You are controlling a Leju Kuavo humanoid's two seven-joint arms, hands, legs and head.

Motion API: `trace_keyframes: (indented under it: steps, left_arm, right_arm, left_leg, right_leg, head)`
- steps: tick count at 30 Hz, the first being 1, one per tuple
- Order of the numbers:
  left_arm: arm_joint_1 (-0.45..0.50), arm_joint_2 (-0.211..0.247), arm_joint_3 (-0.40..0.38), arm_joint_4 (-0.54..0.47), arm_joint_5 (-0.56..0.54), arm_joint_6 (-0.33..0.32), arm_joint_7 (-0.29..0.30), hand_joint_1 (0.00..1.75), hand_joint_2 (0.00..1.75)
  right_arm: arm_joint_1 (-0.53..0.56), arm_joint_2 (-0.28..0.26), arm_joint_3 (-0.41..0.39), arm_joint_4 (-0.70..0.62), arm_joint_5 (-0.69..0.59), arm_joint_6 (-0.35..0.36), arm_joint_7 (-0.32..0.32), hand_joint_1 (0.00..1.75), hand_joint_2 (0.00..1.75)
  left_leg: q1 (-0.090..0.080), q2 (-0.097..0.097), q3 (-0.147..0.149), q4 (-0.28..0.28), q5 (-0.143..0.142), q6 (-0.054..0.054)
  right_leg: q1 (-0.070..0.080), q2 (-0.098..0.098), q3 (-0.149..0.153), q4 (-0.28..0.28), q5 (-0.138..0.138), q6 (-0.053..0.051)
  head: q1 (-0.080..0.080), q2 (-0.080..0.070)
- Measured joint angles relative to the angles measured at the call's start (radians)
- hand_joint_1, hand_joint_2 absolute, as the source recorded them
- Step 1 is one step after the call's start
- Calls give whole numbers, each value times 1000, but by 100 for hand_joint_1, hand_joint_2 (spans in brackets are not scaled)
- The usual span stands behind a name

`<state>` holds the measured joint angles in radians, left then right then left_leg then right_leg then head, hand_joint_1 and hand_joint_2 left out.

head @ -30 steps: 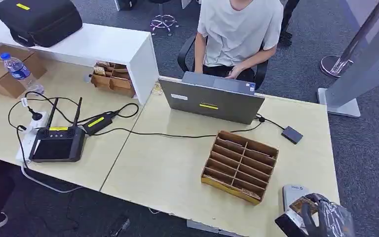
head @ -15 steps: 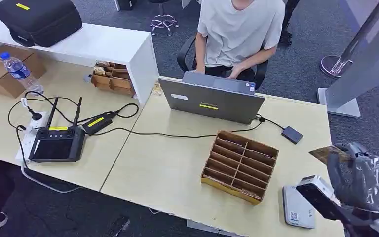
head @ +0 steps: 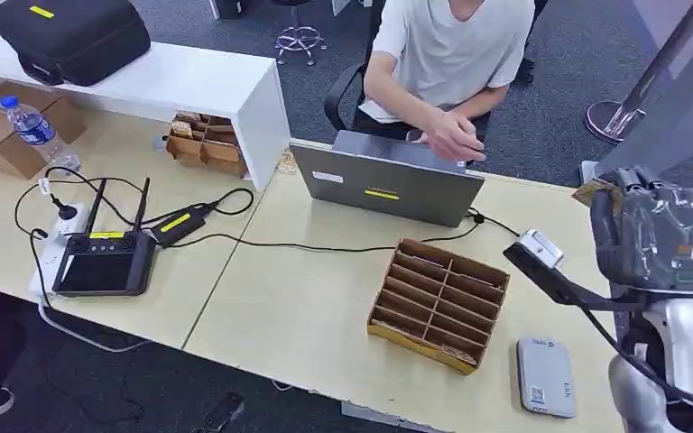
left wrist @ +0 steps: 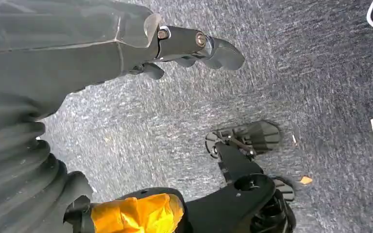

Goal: Pass the card to the sensor for recognition and then transmit it.

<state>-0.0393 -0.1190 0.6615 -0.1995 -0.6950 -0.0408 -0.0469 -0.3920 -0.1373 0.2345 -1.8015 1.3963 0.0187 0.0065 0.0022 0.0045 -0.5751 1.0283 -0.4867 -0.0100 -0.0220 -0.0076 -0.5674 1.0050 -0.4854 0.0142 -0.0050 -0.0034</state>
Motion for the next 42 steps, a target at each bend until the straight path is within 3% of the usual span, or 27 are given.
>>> trace_keyframes:
  steps: [4,10,11,26,33,42]
  left_arm:
    - [-1,0,-8,0,-18,-1,-4,0,175]
    - [0,0,-15,0,-33,-3,-8,0,175]
    - [0,0,-16,0,-34,-4,-8,0,175]
    - [0,-1,-16,0,-47,-6,-17,0,175]
    - [0,-1,-13,0,-30,0,-9,0,175]
    - [1,-2,18,0,-3,2,2,0,175]
  right_arm:
    - [-90,-2,48,106,101,5,38,175,175]
    - [-150,-3,65,197,110,1,58,175,175]
    - [-153,-3,65,202,107,-1,57,0,175]
    - [-130,-10,60,212,53,-19,15,0,175]
    - [-13,-11,47,103,-86,-30,-40,0,175]
    - [191,-28,40,-96,-154,-92,-84,0,175]
  left_leg:
    - [0,0,0,0,0,0]
    - [0,-1,0,0,0,0]
    - [0,-1,0,0,0,0]
    - [0,-1,0,0,0,0]
    - [0,-1,0,0,-1,0]
    - [0,-1,-1,0,-1,0]
  right_leg:
    - [0,0,0,0,0,0]
    - [0,-1,0,0,0,0]
    - [0,-1,0,0,0,0]
    - [0,-1,-1,0,0,0]
    - [0,-1,-1,0,0,0]
    - [0,-1,-1,0,-1,0]
  head:
    - [0,0]
    - [0,0]
    - [1,0]
    - [0,0]
    - [1,0]
    - [1,0]
